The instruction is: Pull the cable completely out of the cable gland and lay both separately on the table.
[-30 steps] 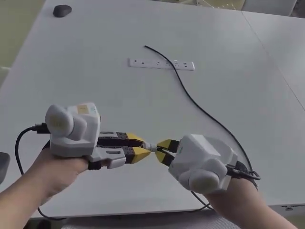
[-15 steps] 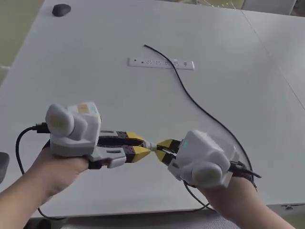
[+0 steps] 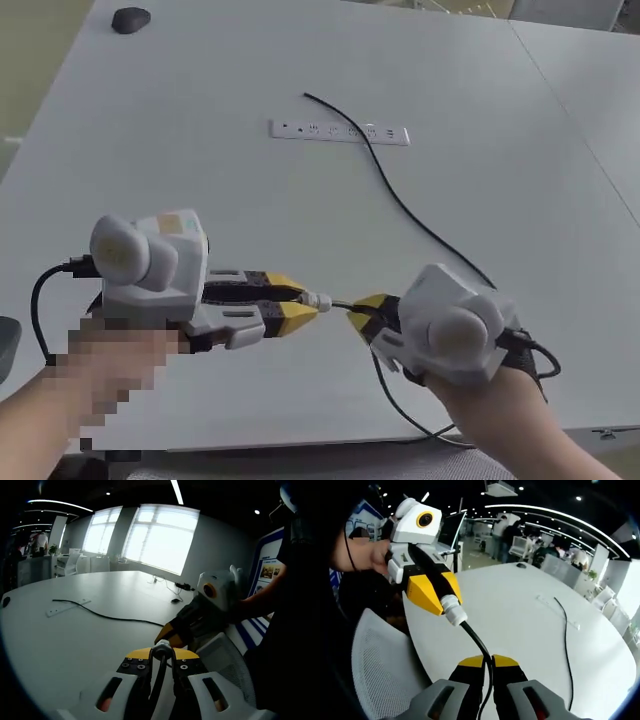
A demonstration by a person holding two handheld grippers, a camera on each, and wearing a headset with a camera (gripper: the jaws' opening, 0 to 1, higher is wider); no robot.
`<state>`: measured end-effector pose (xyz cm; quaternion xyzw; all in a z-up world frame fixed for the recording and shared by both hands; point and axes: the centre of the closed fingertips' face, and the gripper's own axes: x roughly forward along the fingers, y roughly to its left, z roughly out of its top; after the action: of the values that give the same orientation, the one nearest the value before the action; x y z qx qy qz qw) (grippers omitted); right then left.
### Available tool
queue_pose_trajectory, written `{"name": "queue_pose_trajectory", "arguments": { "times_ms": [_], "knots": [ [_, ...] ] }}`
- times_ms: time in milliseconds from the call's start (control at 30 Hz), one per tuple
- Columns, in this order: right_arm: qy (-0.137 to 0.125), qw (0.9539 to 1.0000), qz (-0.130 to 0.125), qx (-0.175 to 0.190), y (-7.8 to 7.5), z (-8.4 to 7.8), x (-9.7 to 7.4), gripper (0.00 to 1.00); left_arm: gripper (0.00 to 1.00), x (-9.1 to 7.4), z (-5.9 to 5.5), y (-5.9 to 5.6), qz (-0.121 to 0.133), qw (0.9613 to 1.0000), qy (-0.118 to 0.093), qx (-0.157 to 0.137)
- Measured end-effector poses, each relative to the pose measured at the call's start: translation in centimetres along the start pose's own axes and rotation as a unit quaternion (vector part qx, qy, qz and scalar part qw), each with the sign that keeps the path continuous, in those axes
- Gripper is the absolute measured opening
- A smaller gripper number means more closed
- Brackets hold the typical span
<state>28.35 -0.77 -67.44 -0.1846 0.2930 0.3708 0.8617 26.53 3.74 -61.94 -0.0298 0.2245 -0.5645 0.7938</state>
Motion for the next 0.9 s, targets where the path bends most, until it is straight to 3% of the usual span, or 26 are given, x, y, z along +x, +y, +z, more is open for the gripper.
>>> {"name": "queue_pose_trajectory", "arguments": {
  "times_ms": [100, 200, 333, 500, 600, 767, 900],
  "knots": [
    [0.005, 0.9990, -0.001, 0.044, -0.5, -0.8, 0.1, 0.00, 0.15, 0.0, 0.1, 0.1, 0.000, 1.0000, -0.001, 0.001],
    [0.014, 0.9979, -0.006, 0.063, -1.0, -1.7, 0.2, 0.00, 0.15, -0.1, 0.1, 0.0, 0.000, 1.0000, 0.000, 0.001],
    [0.027, 0.9938, -0.009, 0.108, -1.5, -3.2, 0.4, 0.00, 0.15, 0.0, 0.1, -0.1, -0.003, 1.0000, -0.001, 0.000],
    [0.041, 0.9839, -0.011, 0.173, -2.2, -5.0, 0.5, 0.00, 0.15, -0.1, 0.3, 0.0, -0.005, 1.0000, -0.004, -0.001],
    [0.048, 0.9819, -0.009, 0.183, -2.3, -5.4, 0.6, 0.00, 0.15, 0.0, 0.4, 0.0, -0.005, 1.0000, -0.005, -0.001],
    [0.071, 0.9728, -0.006, 0.220, -2.1, -6.8, 1.1, 0.00, 0.15, 0.1, 0.3, 0.1, -0.004, 1.0000, -0.004, 0.001],
    [0.076, 0.9664, -0.007, 0.245, -1.9, -6.9, 1.3, 0.00, 0.15, 0.1, 0.2, 0.0, -0.004, 1.0000, 0.000, 0.004]
  ]
}}
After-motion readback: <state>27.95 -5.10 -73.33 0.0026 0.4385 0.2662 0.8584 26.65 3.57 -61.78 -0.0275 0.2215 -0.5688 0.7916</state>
